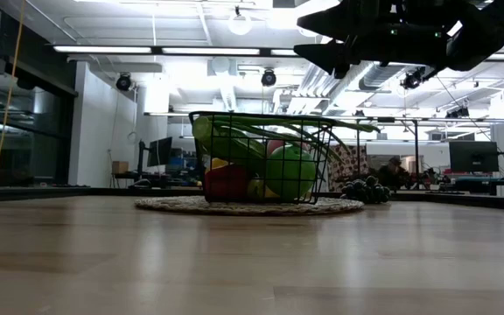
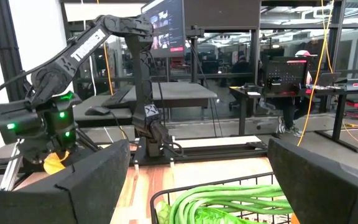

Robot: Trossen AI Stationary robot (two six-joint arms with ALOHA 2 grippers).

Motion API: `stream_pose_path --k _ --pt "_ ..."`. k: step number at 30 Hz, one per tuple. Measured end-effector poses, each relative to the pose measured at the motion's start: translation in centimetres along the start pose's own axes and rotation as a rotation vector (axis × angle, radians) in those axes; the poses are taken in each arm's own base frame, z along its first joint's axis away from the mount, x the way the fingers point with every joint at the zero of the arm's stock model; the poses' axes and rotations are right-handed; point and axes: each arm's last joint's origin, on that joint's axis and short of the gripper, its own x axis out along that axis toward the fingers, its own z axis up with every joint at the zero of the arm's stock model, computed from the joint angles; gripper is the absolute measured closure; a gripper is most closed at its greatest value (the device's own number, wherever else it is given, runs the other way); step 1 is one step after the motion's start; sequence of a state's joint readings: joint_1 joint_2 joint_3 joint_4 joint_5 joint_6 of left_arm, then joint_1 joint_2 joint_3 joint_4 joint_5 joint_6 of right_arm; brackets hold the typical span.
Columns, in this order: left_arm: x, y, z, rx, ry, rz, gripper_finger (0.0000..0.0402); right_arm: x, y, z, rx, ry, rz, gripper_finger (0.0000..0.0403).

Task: Build produce basket
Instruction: Put the starfruit into the black mesh basket

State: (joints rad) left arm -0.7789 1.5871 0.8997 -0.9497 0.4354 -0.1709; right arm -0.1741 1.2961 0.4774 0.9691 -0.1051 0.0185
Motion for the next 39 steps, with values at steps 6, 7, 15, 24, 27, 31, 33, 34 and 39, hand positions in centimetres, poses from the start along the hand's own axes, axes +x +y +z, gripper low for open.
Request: stream_pose_path --k 6,7,15,24,27,31,33,34,39 --pt "0.5 0.1 0.3 0.057 0.02 -0.014 0.0135 0.0 0.0 0.0 0.0 0.0 0.0 0.0033" --pt "0.5 0.1 0.3 0.06 0.021 -0.016 0.0135 0.0 0.0 0.0 0.0 0.0 0.0 0.0033" --pt "0.5 0.1 0.3 0.123 0.022 -0.026 0.0157 0.0 0.0 -0.1 0.001 0.01 0.0 0.0033" --pt "0.5 0.1 0.3 0.187 0.019 -0.024 0.0286 0.0 0.0 -0.2 0.002 0.019 0.0 0.0033" --pt "0.6 0.2 0.3 0.219 0.019 -0.015 0.0337 0.0 0.0 -0.2 0.003 0.023 0.0 0.0033" --pt "0.5 0.4 0.4 0.231 0.006 0.001 0.0392 0.0 0.0 -0.3 0.003 0.026 -0.001 0.0033" --pt "0.4 0.6 0.6 0.22 -0.009 -0.001 0.0392 0.0 0.0 -0.3 0.003 0.027 0.0 0.0033" --pt "0.3 0.9 0.7 0.215 -0.02 0.003 0.0391 0.0 0.0 -0.3 0.003 0.027 -0.001 0.0033" --pt "-0.5 2.3 1.1 0.197 -0.052 0.046 0.04 0.0 0.0 -0.3 0.003 0.028 -0.001 0.0033"
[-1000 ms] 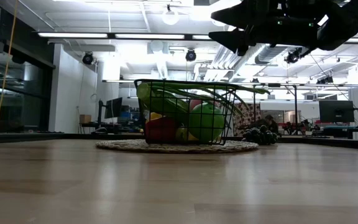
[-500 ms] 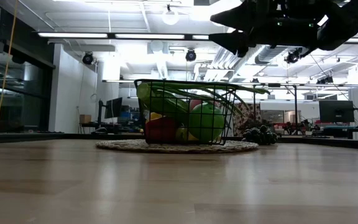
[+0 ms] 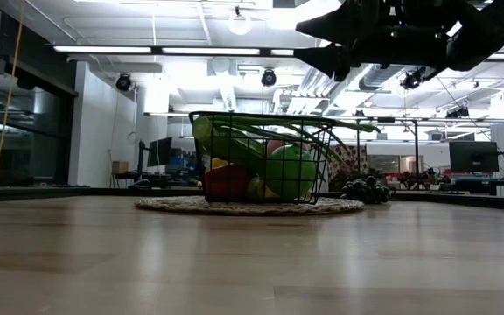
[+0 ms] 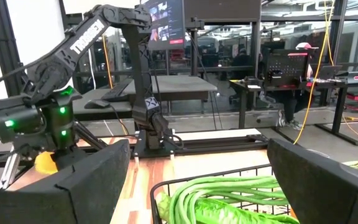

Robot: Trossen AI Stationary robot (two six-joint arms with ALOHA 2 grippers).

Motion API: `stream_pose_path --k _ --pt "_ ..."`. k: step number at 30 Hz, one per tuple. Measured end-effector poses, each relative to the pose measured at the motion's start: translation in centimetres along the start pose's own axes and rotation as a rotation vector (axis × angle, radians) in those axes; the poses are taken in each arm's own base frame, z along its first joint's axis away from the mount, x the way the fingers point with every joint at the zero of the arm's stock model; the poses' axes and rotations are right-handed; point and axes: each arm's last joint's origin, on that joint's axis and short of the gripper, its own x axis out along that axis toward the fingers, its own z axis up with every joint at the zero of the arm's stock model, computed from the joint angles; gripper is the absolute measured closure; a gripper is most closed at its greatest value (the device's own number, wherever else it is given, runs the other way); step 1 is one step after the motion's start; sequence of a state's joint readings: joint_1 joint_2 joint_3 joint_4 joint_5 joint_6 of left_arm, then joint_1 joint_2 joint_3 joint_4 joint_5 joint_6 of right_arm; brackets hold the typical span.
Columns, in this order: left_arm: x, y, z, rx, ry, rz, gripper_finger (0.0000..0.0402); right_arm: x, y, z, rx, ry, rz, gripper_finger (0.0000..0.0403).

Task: Build produce basket
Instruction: Put the starfruit into the black mesh basket

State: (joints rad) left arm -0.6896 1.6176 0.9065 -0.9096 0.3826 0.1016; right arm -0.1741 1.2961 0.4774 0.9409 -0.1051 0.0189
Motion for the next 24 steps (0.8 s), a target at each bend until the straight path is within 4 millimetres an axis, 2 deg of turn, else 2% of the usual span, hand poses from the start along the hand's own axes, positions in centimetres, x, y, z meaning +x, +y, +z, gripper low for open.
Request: stream_pose_path --k 8,12,15,19,24 --pt "-4.0 2.3 1.6 0.027 -0.083 0.173 0.0401 0.0 0.0 0.0 0.0 0.004 0.0 0.0033" --pt "-5.6 2.9 2.0 -0.069 -0.124 0.202 0.0398 0.0 0.0 -0.1 0.001 0.009 0.0 0.0033" --pt "-6.1 3.1 2.2 -0.156 -0.148 0.203 0.0391 0.0 0.0 -0.1 0.001 0.011 0.0 0.0033" --pt "-5.9 2.5 2.1 -0.271 -0.137 0.192 0.0359 0.0 0.0 -0.1 0.001 0.011 0.0 0.0033" --pt "-5.2 0.8 1.6 -0.402 -0.049 0.171 0.0282 0.0 0.0 -0.2 0.001 0.016 0.0 0.0033"
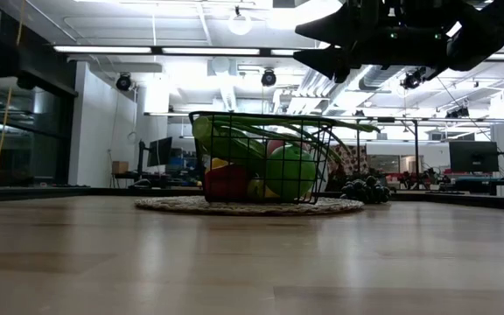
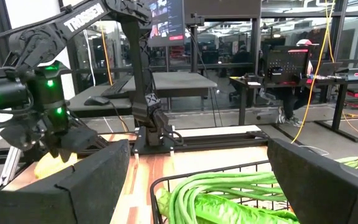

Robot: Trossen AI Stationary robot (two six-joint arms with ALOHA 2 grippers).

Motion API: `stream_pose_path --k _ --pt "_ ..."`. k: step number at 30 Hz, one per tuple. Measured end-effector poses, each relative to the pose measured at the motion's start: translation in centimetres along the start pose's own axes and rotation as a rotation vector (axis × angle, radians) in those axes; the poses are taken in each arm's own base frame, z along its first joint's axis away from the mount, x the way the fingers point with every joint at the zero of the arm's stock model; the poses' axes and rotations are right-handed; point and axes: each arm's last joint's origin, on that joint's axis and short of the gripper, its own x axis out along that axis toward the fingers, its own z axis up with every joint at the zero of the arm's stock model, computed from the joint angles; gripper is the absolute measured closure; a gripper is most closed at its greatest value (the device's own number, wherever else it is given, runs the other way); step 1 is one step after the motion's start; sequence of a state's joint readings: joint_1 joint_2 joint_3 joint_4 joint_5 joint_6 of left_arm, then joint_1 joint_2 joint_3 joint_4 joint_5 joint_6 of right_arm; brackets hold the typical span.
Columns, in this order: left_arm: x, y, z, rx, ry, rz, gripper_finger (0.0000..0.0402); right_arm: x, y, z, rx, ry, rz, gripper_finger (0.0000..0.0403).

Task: Build produce basket
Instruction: Put the starfruit into the black mesh basket

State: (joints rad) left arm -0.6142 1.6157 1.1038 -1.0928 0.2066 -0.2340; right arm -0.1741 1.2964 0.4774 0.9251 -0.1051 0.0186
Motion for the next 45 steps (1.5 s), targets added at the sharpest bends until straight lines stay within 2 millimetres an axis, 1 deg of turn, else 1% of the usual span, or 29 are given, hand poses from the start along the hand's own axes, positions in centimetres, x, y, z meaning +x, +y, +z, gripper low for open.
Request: stream_pose_path --k 6,8,10,13,18,22,27,30,34,38,45 --pt "0.5 -2.7 -0.9 -0.093 0.05 -0.077 0.018 0.0 0.0 0.0 0.0 0.001 0.0 0.0033" --pt "0.7 -3.7 -1.1 -0.107 0.062 -0.106 0.0155 0.0 0.0 0.0 0.0 0.001 -0.001 0.0033" --pt "0.9 -4.5 -1.3 -0.118 0.059 -0.113 0.0139 0.0 0.0 0.0 0.0 0.001 -0.002 0.0033" --pt "1.1 -5.5 -1.8 -0.107 0.06 -0.089 0.0132 0.0 -0.1 0.0 0.0 0.001 -0.003 0.0033" --pt "1.5 -6.7 -2.4 -0.072 0.022 0.005 0.0138 0.0 -0.1 0.0 0.0 0.001 -0.003 0.0033" --pt "2.1 -6.9 -2.9 -0.074 -0.003 0.087 0.014 0.0 -0.1 0.0 0.0 0.003 -0.003 0.0033" --pt "2.8 -6.9 -3.1 -0.065 0.006 0.113 0.0141 0.0 -0.1 -0.2 0.002 0.018 -0.003 0.0033" --pt "3.4 -7.0 -3.0 -0.054 0.024 0.124 0.0149 0.0 -0.1 -0.2 0.002 0.023 -0.003 0.0033" --pt "4.1 -6.9 -2.8 -0.057 0.038 0.155 0.0179 0.0 -0.1 -0.2 0.002 0.024 -0.003 0.0033" --pt "4.1 -6.9 -2.7 -0.053 0.034 0.166 0.0228 0.0 -0.1 -0.2 0.002 0.024 -0.003 0.0033" --pt "3.8 -6.9 -2.7 -0.01 0.027 0.177 0.0332 0.0 -0.1 -0.2 0.002 0.024 -0.004 0.0033"
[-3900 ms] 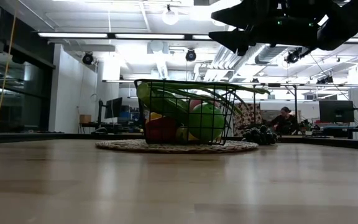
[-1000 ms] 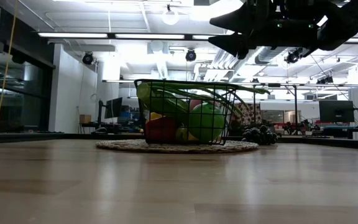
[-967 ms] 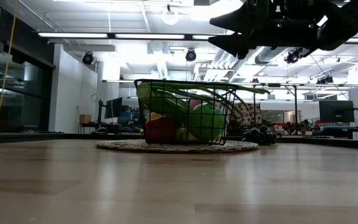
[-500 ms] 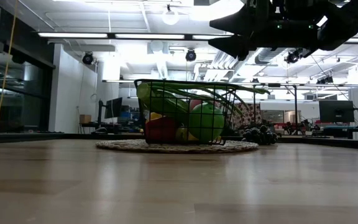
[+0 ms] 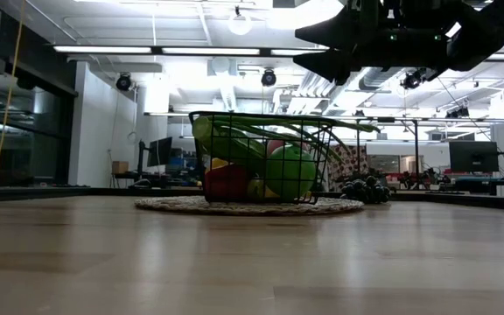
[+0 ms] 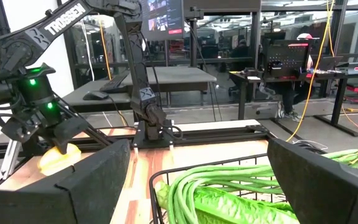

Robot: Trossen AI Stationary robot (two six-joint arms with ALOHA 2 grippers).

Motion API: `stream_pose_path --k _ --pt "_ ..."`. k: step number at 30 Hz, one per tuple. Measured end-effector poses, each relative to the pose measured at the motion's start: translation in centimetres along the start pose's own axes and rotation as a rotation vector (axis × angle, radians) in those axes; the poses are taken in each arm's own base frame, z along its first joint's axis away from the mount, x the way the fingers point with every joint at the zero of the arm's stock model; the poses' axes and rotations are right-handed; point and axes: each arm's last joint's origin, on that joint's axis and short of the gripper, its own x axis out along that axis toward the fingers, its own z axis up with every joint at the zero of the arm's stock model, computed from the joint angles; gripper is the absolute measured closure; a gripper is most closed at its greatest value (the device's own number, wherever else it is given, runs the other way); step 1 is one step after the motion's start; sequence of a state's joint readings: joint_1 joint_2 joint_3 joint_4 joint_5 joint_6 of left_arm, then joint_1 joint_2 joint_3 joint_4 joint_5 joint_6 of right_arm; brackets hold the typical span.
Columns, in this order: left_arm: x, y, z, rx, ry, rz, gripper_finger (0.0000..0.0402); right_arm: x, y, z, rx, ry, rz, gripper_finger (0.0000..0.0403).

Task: Build produce basket
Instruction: Put the starfruit into the black mesh basket

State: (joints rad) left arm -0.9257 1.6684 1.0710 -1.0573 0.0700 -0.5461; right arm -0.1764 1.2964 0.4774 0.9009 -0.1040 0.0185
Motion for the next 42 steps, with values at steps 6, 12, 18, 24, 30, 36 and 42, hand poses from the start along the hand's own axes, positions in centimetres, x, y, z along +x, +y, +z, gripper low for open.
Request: stream_pose_path --k 6,12,18,24,30,36,42 --pt "-0.2 0.8 0.1 0.062 0.008 0.026 0.0391 0.0 0.0 0.0 0.0 0.0 0.0 0.0033" --pt "-2.7 4.0 -0.1 0.094 -0.106 0.171 0.0382 0.0 0.0 0.0 0.0 0.001 0.0 0.0033" --pt "-7.8 9.1 -0.1 0.029 -0.512 0.39 0.0397 0.0 0.0 -0.1 0.001 0.006 0.0 0.0033" --pt "-10.6 14.6 -1.0 -0.034 -0.971 0.508 0.0398 0.0 0.0 -0.1 0.002 0.015 0.0 0.0033" --pt "-9.8 19.9 -2.7 -0.114 -1.405 0.606 0.0399 0.0 0.0 -0.1 0.001 0.014 0.0 0.0033" --pt "-7.1 22.2 -5.1 -0.189 -1.805 0.632 0.0399 0.0 0.0 0.0 0.0 0.003 0.0 0.0033" --pt "-4.3 22.3 -6.2 -0.289 -1.841 0.568 0.0397 0.0 0.0 0.0 0.0 0.0 0.0 0.0033"
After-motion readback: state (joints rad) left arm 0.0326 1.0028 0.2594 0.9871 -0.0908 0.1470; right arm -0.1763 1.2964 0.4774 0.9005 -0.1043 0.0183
